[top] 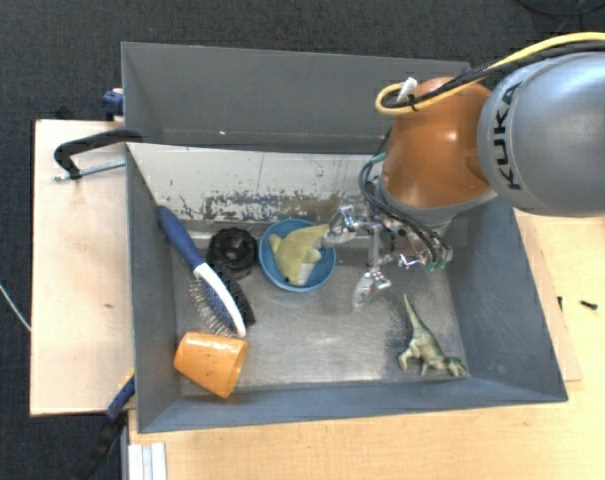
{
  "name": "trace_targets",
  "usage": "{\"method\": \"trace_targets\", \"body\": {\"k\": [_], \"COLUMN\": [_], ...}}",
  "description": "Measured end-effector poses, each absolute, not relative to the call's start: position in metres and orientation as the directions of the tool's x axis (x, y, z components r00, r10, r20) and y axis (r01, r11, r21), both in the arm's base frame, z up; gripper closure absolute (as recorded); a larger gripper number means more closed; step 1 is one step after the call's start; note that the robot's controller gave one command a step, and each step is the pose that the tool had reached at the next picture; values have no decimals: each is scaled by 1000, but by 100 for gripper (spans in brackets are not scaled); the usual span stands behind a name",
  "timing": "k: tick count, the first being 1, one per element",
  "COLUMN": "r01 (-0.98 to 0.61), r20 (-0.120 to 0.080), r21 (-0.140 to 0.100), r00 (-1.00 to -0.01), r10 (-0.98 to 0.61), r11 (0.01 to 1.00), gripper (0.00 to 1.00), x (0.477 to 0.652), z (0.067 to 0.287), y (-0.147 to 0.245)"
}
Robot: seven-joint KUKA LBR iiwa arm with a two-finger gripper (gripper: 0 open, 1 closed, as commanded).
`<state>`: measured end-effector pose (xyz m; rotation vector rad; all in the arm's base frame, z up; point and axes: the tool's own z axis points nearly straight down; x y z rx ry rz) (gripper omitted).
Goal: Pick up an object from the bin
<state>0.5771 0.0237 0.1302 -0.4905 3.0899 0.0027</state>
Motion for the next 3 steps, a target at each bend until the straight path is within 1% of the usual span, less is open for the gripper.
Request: {"method": "trace_targets", "body": {"k": [1, 2, 3], "r01": [-220, -221, -190], "r20": [-6, 4, -15], "r21": [0, 1, 0], "r00": [-976, -975, -982], "r10": [-220, -221, -190], "r11": [976, 975, 982], "gripper": [0, 100, 100], "x": [600, 599, 599], "z": [75, 78, 201], "y": [52, 51, 47]}}
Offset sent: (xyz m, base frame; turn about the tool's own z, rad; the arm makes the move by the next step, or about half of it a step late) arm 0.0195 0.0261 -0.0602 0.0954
